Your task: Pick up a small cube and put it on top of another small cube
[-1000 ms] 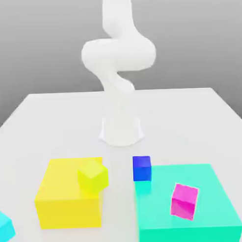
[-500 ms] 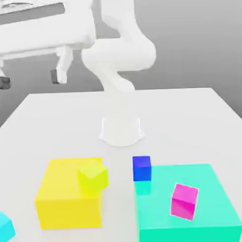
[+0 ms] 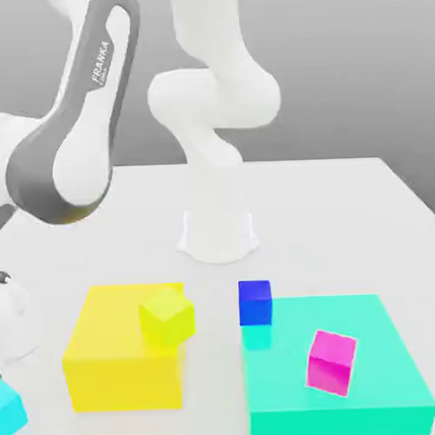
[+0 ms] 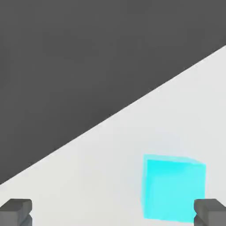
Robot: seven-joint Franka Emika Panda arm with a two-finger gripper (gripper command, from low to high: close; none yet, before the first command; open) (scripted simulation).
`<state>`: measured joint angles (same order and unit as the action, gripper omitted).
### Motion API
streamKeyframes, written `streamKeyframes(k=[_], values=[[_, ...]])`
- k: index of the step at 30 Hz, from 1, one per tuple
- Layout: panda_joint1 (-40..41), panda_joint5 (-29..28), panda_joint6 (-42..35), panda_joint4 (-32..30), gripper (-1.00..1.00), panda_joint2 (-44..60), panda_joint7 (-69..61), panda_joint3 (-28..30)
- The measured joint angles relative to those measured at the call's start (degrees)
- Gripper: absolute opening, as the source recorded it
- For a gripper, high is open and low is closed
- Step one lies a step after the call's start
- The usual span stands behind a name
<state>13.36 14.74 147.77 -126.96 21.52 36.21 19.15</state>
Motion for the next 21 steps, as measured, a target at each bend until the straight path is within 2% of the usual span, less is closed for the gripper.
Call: streamKeyframes(k=[4,5,12,16,21], values=[[3.16,3.19,5.36,1.6,0.0,8.25,-2.28,-2.85],[3.87,3.97,6.61,1.97,-1.0,9.92,-2.84,-3.7],[3.95,4.09,6.72,2.03,-1.0,10.13,-2.92,-3.79],[1.47,0.45,1.34,0.72,-1.0,3.45,-0.51,-0.77],[-2.98,-1.65,-3.32,-3.8,-1.0,-5.32,-1.58,-3.34]])
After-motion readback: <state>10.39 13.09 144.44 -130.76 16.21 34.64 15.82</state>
